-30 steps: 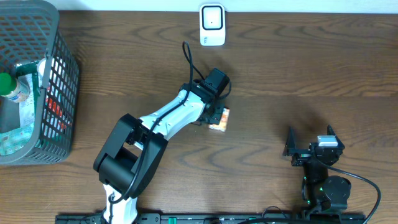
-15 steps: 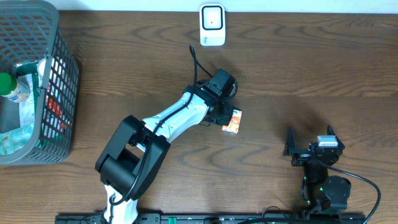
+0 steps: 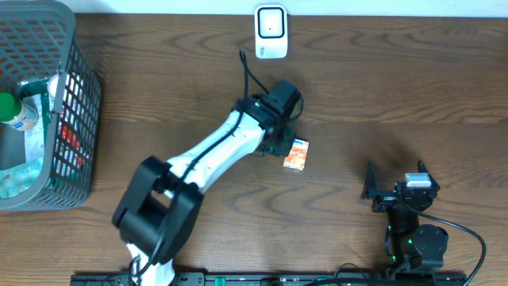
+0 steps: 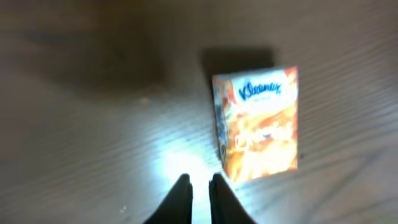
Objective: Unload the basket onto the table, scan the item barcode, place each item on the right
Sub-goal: 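Lower the Kleenex pack onto the table and open the left gripper, then move the left gripper back into the grey basket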
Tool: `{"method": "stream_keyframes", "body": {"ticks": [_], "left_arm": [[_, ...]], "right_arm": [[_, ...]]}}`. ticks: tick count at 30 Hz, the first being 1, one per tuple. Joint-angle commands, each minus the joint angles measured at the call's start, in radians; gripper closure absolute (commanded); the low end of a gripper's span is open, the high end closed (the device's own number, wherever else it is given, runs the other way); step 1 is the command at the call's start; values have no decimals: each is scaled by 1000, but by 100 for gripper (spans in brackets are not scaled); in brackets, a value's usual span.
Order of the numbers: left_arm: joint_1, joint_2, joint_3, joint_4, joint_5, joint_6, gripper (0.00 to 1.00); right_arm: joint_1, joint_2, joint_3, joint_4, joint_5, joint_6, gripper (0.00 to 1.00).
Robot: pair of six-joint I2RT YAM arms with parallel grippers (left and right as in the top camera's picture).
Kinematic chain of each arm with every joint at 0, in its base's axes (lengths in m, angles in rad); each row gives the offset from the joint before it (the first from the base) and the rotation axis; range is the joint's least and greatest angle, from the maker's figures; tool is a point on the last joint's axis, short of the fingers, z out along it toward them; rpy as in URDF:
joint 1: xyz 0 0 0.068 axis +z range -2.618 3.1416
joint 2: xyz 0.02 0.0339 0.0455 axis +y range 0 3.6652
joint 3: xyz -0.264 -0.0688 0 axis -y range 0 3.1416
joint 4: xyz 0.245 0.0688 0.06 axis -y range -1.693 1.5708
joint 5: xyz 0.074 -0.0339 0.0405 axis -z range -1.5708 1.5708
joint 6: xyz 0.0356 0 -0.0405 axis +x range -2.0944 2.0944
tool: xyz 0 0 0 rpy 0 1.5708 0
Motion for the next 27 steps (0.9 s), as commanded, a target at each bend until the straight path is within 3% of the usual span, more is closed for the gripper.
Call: {"method": "stream_keyframes", "body": {"ticks": [1, 8, 12, 21, 24, 27], "left_arm": [[43, -88, 129, -94, -69, 52, 89], [231, -107, 525, -467, -118, 88, 90], [391, -109, 721, -591, -162, 87, 86], [824, -135, 826, -603, -161, 11, 70], [964, -130, 826, -600, -161, -9, 62], [1065, -119, 824, -578, -162, -8, 46]], "right_arm": [[-9, -3, -1, -5, -4, -5, 1], [-9, -3, -1, -5, -4, -5, 1], [-9, -3, -1, -5, -4, -5, 1], [-9, -3, -1, -5, -4, -5, 1], [-9, -3, -1, -5, -4, -5, 1], [-9, -3, -1, -5, -4, -5, 1]]}}
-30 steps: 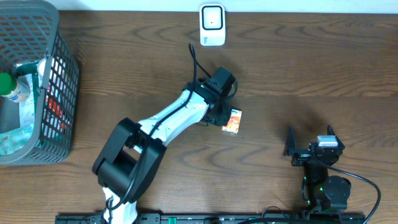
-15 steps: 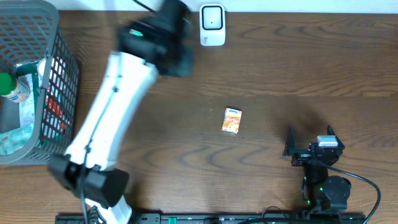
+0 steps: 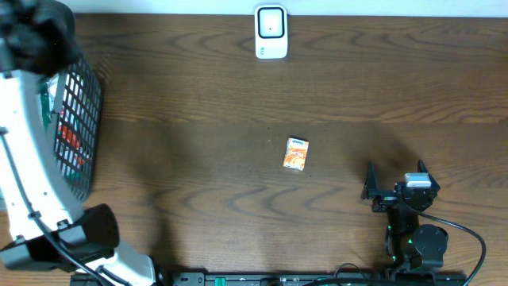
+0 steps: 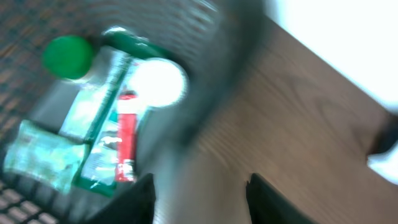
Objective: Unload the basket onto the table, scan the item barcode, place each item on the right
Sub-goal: 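Move the left gripper back into the grey basket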
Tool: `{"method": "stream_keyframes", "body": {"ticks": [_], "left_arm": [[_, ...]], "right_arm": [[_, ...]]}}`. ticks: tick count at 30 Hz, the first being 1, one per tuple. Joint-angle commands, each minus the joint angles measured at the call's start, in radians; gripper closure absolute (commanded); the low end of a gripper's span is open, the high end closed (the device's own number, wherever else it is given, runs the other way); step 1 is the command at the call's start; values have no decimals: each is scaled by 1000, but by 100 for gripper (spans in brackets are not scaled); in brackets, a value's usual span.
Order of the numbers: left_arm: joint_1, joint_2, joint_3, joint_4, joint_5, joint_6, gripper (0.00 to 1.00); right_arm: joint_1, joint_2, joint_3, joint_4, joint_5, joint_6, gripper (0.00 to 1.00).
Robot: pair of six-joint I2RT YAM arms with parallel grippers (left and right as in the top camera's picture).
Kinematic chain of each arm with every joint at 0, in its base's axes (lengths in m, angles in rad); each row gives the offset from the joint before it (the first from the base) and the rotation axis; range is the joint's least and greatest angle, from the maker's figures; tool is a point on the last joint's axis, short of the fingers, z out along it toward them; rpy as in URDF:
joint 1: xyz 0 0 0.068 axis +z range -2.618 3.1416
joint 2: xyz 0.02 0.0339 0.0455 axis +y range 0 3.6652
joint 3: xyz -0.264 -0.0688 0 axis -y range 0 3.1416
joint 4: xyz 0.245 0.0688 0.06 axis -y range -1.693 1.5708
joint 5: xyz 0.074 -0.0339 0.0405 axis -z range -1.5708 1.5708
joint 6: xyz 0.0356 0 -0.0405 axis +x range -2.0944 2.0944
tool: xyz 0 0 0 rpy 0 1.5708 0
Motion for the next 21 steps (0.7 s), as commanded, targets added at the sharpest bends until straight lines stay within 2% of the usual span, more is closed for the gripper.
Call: {"method": "stream_keyframes", "body": {"ticks": [1, 3, 9, 15, 21], "left_arm": [[84, 8, 16, 23, -7, -13, 41], [133, 24, 13, 43, -7, -13, 36], [219, 100, 13, 55, -7, -8, 29], [224, 220, 12, 46, -7, 82, 24], [225, 326, 12, 35, -7, 155, 24]], "right_arm": [[-9, -3, -1, -4, -4, -5, 1], [-9, -3, -1, -4, -4, -5, 1], [-9, -3, -1, -4, -4, -5, 1], [-9, -3, -1, -4, -4, -5, 1], [-9, -3, -1, -4, -4, -5, 1]]}}
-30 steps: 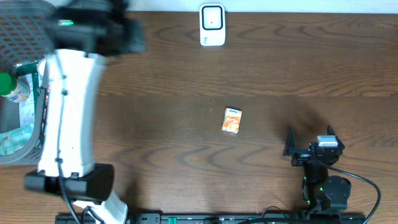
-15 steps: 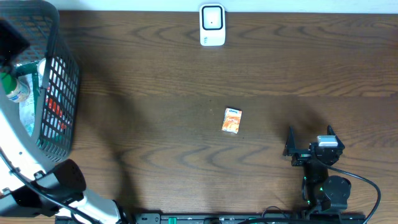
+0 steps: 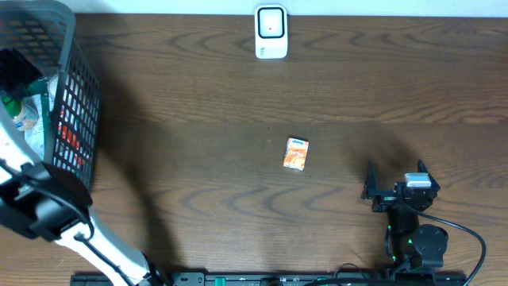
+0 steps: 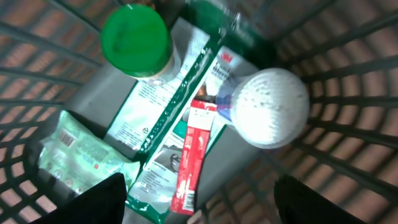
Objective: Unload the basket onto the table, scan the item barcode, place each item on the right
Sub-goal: 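Move the left gripper back into the grey basket, then grasp the red-and-white snack packet in the basket with the left gripper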
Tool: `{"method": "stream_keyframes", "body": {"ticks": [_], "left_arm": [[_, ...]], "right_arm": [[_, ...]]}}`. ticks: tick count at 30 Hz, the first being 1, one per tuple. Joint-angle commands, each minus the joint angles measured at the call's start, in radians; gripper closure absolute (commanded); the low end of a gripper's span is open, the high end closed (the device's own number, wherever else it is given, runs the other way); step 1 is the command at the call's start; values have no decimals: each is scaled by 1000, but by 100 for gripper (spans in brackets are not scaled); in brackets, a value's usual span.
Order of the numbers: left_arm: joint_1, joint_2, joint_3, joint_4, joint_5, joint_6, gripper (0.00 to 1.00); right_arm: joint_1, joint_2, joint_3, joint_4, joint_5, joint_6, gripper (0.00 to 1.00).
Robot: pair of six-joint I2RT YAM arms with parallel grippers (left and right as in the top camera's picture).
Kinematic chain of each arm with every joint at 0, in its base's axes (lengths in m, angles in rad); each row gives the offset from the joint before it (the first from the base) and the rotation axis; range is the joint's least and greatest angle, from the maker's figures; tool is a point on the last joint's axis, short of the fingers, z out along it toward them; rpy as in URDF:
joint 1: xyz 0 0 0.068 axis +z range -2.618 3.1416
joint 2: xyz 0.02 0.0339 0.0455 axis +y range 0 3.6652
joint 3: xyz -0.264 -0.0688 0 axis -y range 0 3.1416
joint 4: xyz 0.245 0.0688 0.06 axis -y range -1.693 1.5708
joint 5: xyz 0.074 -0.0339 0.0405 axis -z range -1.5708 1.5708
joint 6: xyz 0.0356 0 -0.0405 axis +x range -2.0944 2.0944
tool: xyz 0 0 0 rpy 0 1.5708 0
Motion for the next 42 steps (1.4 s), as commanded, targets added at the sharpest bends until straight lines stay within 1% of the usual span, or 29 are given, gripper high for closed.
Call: {"method": "stream_keyframes", "body": {"ticks": [1, 11, 19, 26, 32, 42], "left_arm": [[2, 47, 11, -14, -6, 62, 24], [2, 207, 11, -44, -6, 73, 24], [2, 296, 6, -51, -6, 73, 23], [7, 299, -39, -41, -6, 72, 24], [7, 299, -67, -48, -6, 72, 29], [8, 299, -177, -10, -6, 72, 30]], "right_arm": [[-9, -3, -1, -4, -4, -5, 1], [-9, -3, -1, -4, -4, -5, 1], [-9, -3, -1, -4, -4, -5, 1], [-9, -3, -1, -4, -4, -5, 1], [-9, -3, -1, -4, -4, -5, 1], [-9, -3, -1, -4, -4, -5, 1]]}}
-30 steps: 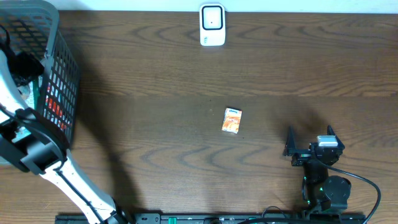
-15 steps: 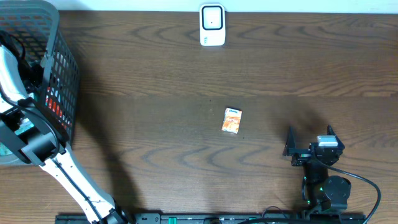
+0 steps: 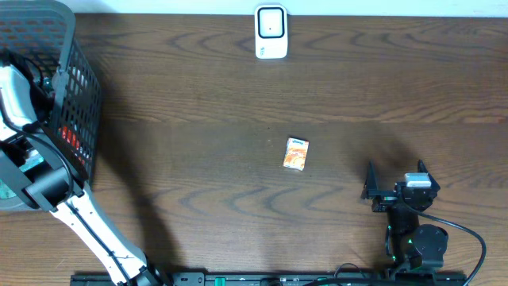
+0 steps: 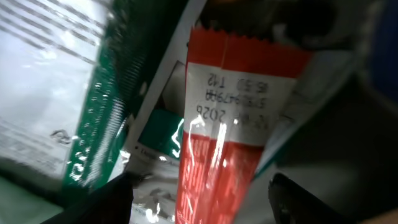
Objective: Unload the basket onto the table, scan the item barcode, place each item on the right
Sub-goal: 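Grasp the red-and-white snack packet in the basket with the left gripper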
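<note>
Deep in the black mesh basket (image 3: pixel 79 87) at the table's left end, my left gripper (image 4: pixel 202 202) stands open. Its dark fingers (image 4: pixel 106 199) sit on either side of a red foil packet (image 4: pixel 224 143) with printed date digits, close above it and not closed on it. The packet lies on a green-and-white pouch (image 4: pixel 93 93). In the overhead view my left arm (image 3: pixel 20 95) hides the basket's contents. A white barcode scanner (image 3: pixel 271 32) stands at the far middle edge. My right gripper (image 3: pixel 394 184) rests open at the near right.
A small orange tissue pack (image 3: pixel 296 154) lies on the brown wooden table (image 3: pixel 198 95) near its middle. The basket walls close in around my left wrist. My left arm's links stretch from the near left edge up to the basket.
My left gripper has gone from high over the basket's contents to just above the red packet, which now fills the wrist view between the open fingers. The right arm has not moved.
My left gripper was shut beside the orange tissue pack at the table's middle. Then it was open over the basket's rim, the pack left lying there. Then it hung inside the basket above a green-capped bottle, pouches and the red packet, and now it straddles that packet.
</note>
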Tool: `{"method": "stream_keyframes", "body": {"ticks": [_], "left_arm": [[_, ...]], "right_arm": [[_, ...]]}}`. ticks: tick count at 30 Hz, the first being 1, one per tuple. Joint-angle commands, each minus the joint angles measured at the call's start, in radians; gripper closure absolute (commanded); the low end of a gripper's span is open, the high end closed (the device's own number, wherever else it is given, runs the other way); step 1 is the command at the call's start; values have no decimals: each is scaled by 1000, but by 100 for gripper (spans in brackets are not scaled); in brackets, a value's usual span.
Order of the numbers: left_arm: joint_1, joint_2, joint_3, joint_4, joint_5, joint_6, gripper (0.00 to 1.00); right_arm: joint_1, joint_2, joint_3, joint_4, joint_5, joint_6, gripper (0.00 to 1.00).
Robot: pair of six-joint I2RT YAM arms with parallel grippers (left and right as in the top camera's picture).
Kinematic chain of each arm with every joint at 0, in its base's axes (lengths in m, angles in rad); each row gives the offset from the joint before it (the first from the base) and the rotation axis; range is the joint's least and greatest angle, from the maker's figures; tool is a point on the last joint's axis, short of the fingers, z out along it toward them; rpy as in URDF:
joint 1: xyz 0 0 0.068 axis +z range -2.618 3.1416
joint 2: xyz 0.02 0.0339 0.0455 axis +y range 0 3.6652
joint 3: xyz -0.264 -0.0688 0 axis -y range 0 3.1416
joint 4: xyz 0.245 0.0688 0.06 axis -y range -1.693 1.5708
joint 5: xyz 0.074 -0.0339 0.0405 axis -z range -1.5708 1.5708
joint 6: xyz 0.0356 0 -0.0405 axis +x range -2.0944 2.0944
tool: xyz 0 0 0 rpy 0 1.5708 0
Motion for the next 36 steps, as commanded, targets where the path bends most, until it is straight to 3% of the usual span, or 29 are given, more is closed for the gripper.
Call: {"method": "stream_keyframes", "body": {"ticks": [1, 4, 8, 10, 20, 36], "left_arm": [[6, 2, -34, 19, -6, 13, 31], [7, 2, -56, 42, -6, 13, 41], [7, 1, -58, 50, 4, 9, 69], [7, 0, -58, 50, 24, 9, 78], [8, -67, -34, 54, 62, 9, 81], [8, -433, -34, 132, -10, -19, 93]], "right_arm": [[-9, -3, -1, -4, -4, -5, 1], [-9, -3, -1, -4, -4, -5, 1], [-9, -3, -1, -4, -4, -5, 1], [-9, -3, -1, -4, -4, -5, 1], [-9, -3, -1, -4, -4, -5, 1], [-9, -3, -1, -4, -4, -5, 1]]}}
